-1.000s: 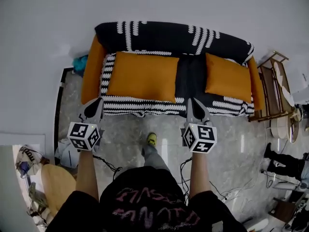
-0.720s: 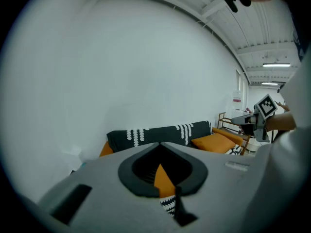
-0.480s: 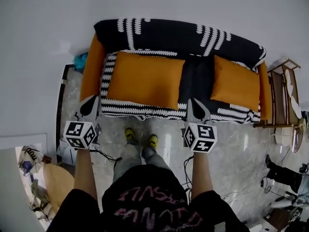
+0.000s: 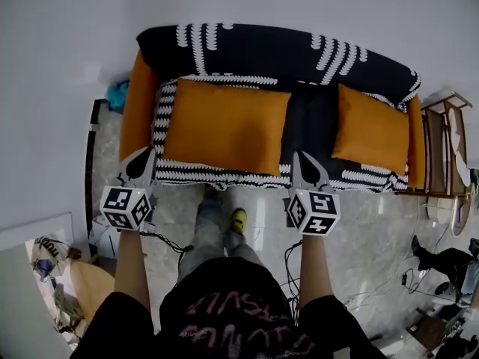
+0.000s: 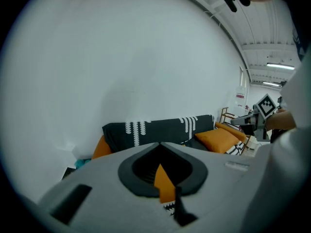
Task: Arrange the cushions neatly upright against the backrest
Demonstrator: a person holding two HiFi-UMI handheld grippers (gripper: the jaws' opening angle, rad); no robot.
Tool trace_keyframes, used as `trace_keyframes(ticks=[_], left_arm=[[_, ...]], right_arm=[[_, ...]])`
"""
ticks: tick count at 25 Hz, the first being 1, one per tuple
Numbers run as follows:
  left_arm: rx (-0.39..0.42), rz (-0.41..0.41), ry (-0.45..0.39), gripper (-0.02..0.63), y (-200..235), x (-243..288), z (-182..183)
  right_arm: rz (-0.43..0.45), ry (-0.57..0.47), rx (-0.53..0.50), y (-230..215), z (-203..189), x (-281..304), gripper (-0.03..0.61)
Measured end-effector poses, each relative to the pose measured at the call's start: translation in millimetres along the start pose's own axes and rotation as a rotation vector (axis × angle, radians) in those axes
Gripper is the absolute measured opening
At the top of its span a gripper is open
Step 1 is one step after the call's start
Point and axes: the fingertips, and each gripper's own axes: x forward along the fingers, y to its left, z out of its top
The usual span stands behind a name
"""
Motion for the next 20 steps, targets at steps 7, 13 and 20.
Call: trace_keyframes(ticks=[7, 13, 20], left_arm=[[0.011, -0.025, 0.087, 0.002, 40.8, 61.2, -24.9], [0.012, -0.039, 0.171, 0.060, 69.6, 111.5, -56.8], [-0.034, -0.068, 0.266, 0.087, 89.5, 156.4, -102.3]], right_arm=[[-0.043, 0.067, -0.009, -13.3, -19.7, 60.4, 0.011], [-0.070, 0.127, 0.008, -28.7, -47.0, 106.2, 0.011], [-0.064, 0.220, 0.038, -35.0, -85.4, 156.1, 0.061]])
